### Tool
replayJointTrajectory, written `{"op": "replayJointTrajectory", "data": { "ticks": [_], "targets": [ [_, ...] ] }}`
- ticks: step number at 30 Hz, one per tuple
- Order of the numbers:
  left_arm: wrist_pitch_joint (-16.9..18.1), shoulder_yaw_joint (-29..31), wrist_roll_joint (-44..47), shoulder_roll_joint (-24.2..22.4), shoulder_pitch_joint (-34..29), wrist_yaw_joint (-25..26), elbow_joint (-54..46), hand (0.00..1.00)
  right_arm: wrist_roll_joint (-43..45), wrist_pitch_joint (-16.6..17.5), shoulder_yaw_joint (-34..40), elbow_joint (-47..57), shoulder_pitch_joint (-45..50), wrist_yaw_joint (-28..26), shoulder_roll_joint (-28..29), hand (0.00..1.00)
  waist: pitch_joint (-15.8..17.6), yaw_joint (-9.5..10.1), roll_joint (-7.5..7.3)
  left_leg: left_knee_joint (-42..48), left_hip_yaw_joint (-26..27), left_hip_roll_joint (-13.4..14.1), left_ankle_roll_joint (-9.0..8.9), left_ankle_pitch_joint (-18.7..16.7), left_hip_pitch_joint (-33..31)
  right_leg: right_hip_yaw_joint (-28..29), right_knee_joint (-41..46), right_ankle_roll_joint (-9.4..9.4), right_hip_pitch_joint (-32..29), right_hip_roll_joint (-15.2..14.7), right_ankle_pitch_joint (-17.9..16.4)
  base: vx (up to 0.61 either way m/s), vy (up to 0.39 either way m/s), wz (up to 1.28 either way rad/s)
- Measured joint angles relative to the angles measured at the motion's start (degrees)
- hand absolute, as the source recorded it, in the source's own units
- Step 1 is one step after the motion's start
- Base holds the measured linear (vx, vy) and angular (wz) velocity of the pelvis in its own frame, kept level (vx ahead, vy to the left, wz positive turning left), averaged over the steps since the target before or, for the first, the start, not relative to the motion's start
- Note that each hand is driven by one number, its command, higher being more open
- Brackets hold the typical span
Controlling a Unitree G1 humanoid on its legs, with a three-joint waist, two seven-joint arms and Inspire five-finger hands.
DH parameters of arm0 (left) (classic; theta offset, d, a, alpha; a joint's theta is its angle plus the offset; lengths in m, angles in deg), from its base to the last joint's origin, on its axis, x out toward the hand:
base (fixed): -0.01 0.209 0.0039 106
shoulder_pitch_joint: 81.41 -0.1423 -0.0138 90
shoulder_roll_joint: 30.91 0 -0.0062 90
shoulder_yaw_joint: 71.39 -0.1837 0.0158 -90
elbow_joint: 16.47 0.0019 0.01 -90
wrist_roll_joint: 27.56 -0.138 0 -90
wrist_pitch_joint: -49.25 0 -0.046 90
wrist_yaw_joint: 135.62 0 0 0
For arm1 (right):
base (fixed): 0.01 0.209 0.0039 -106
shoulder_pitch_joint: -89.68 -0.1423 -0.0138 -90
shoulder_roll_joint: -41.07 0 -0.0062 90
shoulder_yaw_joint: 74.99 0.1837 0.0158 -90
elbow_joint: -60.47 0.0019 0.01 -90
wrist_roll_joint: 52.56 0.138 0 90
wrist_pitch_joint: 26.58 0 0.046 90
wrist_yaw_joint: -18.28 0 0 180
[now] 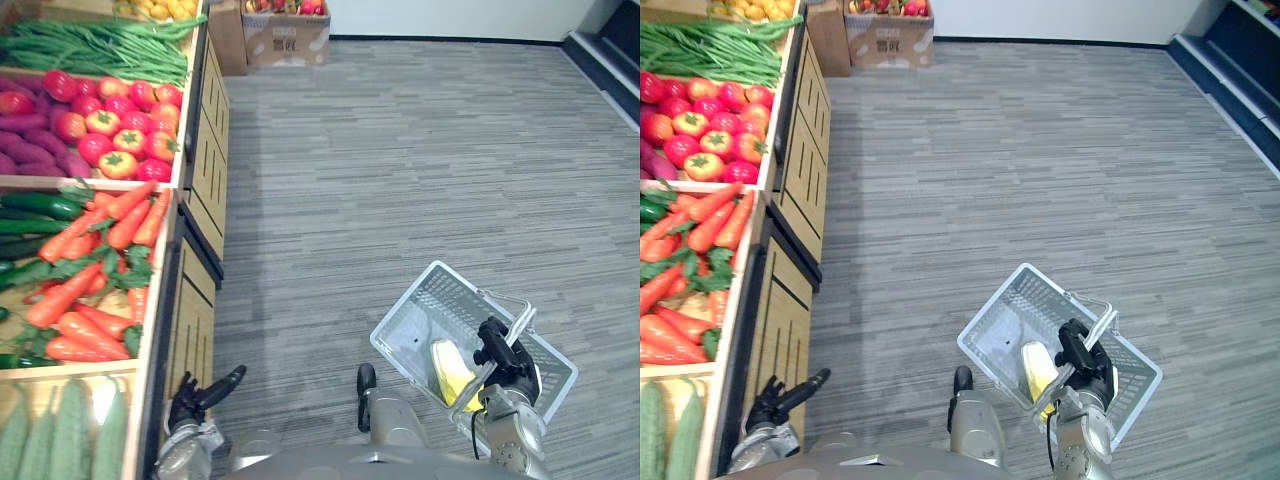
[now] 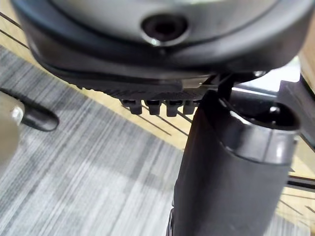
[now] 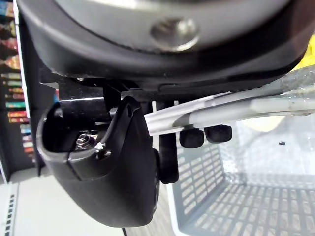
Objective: Pick vegetable in the basket
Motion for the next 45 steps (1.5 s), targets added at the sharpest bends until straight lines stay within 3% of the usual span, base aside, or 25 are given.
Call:
{"op": "replayJointTrajectory", "data": {
  "ticks": [2, 6, 10, 13, 15, 17, 19, 21, 24, 26, 27, 28, 29, 31, 32, 33, 34, 35, 36, 40, 44, 45],
  "targets": [
    [0.06, -0.15, 0.08, -0.11, 1.37, -0.01, -0.02, 1.0, 0.26, -0.14, -0.06, 0.82, 0.12, -0.01, -1.52, 0.0, 0.03, -0.03, 0.76, -3.52, -0.4, 1.28, -2.63, 2.91, 2.17, -1.0, 11.94, -2.2, -4.23, -0.12, -6.66, 0.24, -0.322, 0.36],
    [0.67, -0.82, 0.99, -0.46, 4.26, -0.02, -0.05, 1.0, 0.43, -0.62, -0.19, 5.95, 1.11, -0.58, -1.62, 0.0, 0.25, -2.32, 0.07, -3.63, -1.78, 3.35, -5.1, 2.05, 3.64, -3.97, 23.2, -3.95, -5.92, -1.29, -15.94, 0.18, -0.273, 0.39],
    [1.41, -2.79, 3.58, -1.2, 8.02, 0.04, -0.1, 1.0, 0.44, -0.51, -0.07, 9.87, 0.74, -1.48, -1.69, 0.0, 0.66, -4.55, -1.56, -2.62, -2.34, 4.98, -6.46, 0.34, 1.81, -5.84, 29.83, -4.78, -8.86, -1.84, -21.52, 0.1, -0.228, 0.25],
    [1.43, -3.76, 5.54, -1.81, 8.79, 0.04, -0.11, 1.0, 0.43, -0.45, -0.33, 9.85, 0.45, -2.05, -1.88, 0.0, 0.63, -4.6, -1.98, -1.05, -0.93, 6.19, -6.45, -0.57, 1.1, -5.62, 31.52, -5.33, -10.33, -0.53, -23.17, 0.13, -0.17, -0.12],
    [1.42, -4.09, 7.08, -1.95, 7.89, 0.03, -0.12, 1.0, 0.44, -0.47, -1.95, 9.68, 0.66, -2.13, -1.88, 0.0, 0.45, -4.47, -2.37, 7.4, 0.8, 7.15, -6.2, -0.7, -1.52, -5.0, 31.14, -5.83, -9.52, 1.45, -24.33, 0.19, -0.166, -0.35],
    [1.42, -4.07, 8.11, -2.18, 6.49, 0.1, -0.31, 1.0, 0.43, -0.68, -3.15, 9.62, 1.5, -2.45, -1.91, 0.0, 0.39, -4.37, -2.38, 21.12, 1.15, 8.38, -3.77, 1.37, -6.2, -4.51, 29.57, -6.69, -6.75, 2.5, -24.58, 0.23, -0.12, -0.41],
    [1.42, -4.01, 9.49, -2.14, 3.6, 0.01, -0.5, 1.0, 0.44, -0.8, -3.71, 9.53, 4.21, -2.43, -1.95, 0.0, 0.39, -3.93, -2.5, 36.33, 2.54, 10.14, 1.41, 8.88, -11.17, -4.15, 25.55, -8.26, -0.31, 3.21, -24.96, 0.29, -0.093, -0.22],
    [1.37, -4.19, 9.45, -2.21, 2.63, -0.33, -0.51, 1.0, 0.5, -0.8, -3.66, 8.95, 5.11, -1.98, -2.33, 0.0, 0.34, -3.08, -2.38, 43.44, 3.5, 9.0, 1.38, 3.24, -15.44, -3.69, 20.82, -9.07, 4.27, 3.43, -24.22, 0.3, -0.082, -0.12],
    [1.36, -4.16, 9.35, -2.13, 0.59, -0.63, -1.79, 1.0, 0.49, -0.84, -3.66, 8.45, 5.36, -1.7, -2.33, 0.0, 0.25, -1.92, -2.5, 37.17, 6.9, 3.15, 2.55, -0.85, -19.73, -3.72, 11.56, -8.2, 12.39, 3.06, -22.03, 0.26, 0.04, -0.03],
    [1.27, -4.17, 9.15, -2.16, -0.27, -1.25, -2.73, 1.0, 0.47, -0.83, -3.34, 8.15, 5.35, -1.71, -2.34, 0.0, -0.35, -1.11, -2.72, 26.76, 9.84, -1.06, 3.56, -0.35, -22.56, -4.24, 7.39, -7.01, 15.75, 2.07, -21.15, 0.29, 0.124, 0.09],
    [1.27, -4.09, 9.14, -2.17, -0.46, -1.42, -2.82, 1.0, 0.46, -0.82, -2.65, 7.2, 4.6, -1.81, -2.43, 0.0, -0.5, -0.79, -2.25, 17.55, 11.91, -3.44, 5.36, 4.24, -23.48, -4.75, 6.11, -6.15, 17.8, 1.86, -20.68, 0.39, 0.171, -0.05],
    [1.17, -3.39, 9.13, -1.5, -1.04, -1.35, -2.48, 1.0, 0.42, -0.9, -1.83, 4.6, 3.53, -1.64, -1.49, 0.0, -1.53, 0.8, -2.95, 11.47, 12.47, -6.11, 8.08, 14.1, -21.59, -4.2, 5.78, -4.41, 19.29, 1.05, -20.72, 0.4, 0.137, 0.05],
    [1.15, -2.64, 9.13, -1.37, -1.62, -1.19, -2.5, 1.0, 0.43, -0.92, -1.82, 4.02, 3.49, -1.49, -1.1, 0.0, -2.39, 0.72, -3.67, 10.29, 12.46, -7.17, 8.78, 14.82, -21.34, -4.32, 5.42, -3.35, 19.46, 0.52, -20.07, 0.34, 0.083, 0.13],
    [1.4, -2.32, 9.13, -1.07, -0.81, -1.12, -2.7, 1.0, 0.51, -0.98, -1.69, 3.12, 2.94, -1.43, -0.63, 0.0, -2.77, 0.24, -3.13, 6.98, 10.66, -6.88, 9.06, 15.09, -20.06, -3.91, 9.46, -0.29, 17.14, 0.8, -16.95, 0.26, 0.039, 0.43],
    [1.25, -1.71, 9.13, -0.89, -0.52, -1.11, -2.46, 1.0, 0.25, -1.22, -1.83, 2.28, 2.29, -1.73, -0.36, 0.0, -2.76, 0.48, -2.87, 5.2, 10.11, -6.19, 8.84, 15.24, -18.21, -4.14, 8.15, -2.76, 16.94, 1.07, -18.5, 0.23, 0.052, 0.2],
    [1.27, -1.18, 9.13, -1.02, -0.51, -1.12, -2.42, 1.0, 0.12, -1.26, -1.94, 2.25, 2.23, -2.05, -0.36, 0.0, -2.78, 0.61, -2.8, 4.47, 10.15, -6.04, 8.82, 15.25, -17.08, -4.09, 5.87, -3.03, 17.37, 0.86, -18.63, 0.14, 0.014, 0.03],
    [1.3, -0.56, 9.12, -1.24, -0.54, -1.16, -2.23, 1.0, -0.16, -1.26, -1.94, 2.27, 2.24, -2.57, -0.35, 0.0, -3.02, 0.54, -2.74, 3.66, 10.26, -6.11, 8.81, 15.25, -15.69, -4.07, 1.84, -2.69, 17.96, 0.23, -18.1, 0.15, -0.071, -0.05],
    [1.3, -0.14, 9.12, -1.19, -0.67, -1.18, -1.99, 1.0, -0.2, -1.25, -1.95, 2.33, 2.16, -2.85, -0.28, 0.0, -3.85, 0.65, -3.66, 2.79, 11.0, -7.09, 8.62, 15.27, -14.57, -3.99, -3.96, -1.62, 17.92, -1.25, -12.72, 0.16, -0.124, 0.08],
    [1.26, -0.16, 9.02, -1.14, -0.5, -1.33, -1.09, 1.0, -0.25, -1.23, -1.62, 2.16, 1.96, -2.7, -0.44, 0.0, -4.63, 0.19, -3.12, 1.62, 10.83, -7.28, 7.28, 14.88, -13.76, -4.13, -4.5, -0.75, 18.18, -1.77, -11.42, 0.17, -0.128, 0.03],
    [1.08, -0.27, 9.0, -4.14, -1.68, -2.26, -0.25, 1.0, -1.5, -1.23, -1.29, 2.06, 1.74, -2.43, -0.44, 0.0, -5.86, 1.1, -1.73, -3.66, 12.55, -6.78, 5.54, 16.29, -10.95, -2.22, -6.05, -0.71, 17.98, -0.82, -10.94, 0.08, -0.068, -0.24],
    [1.09, -0.33, 9.0, -4.26, -2.62, -2.5, -0.28, 1.0, -1.78, -1.23, -2.69, 0.04, 1.81, -2.43, -0.39, 0.0, -6.34, 1.77, -1.7, -5.09, 13.49, -6.23, 5.29, 16.5, -10.31, -1.15, -7.35, -0.38, 17.78, -0.03, -9.58, 0.04, -0.009, -0.18],
    [1.1, -0.32, 9.0, -4.06, -2.72, -2.5, -0.28, 1.0, -1.88, -1.23, -3.63, -0.01, 1.84, -2.43, -0.39, 0.0, -6.42, 1.89, -2.25, -5.1, 13.61, -6.23, 5.29, 16.49, -10.44, -1.08, -7.96, -0.23, 17.82, 0.0, -9.09, 0.02, 0.041, -0.05]
  ]
}}
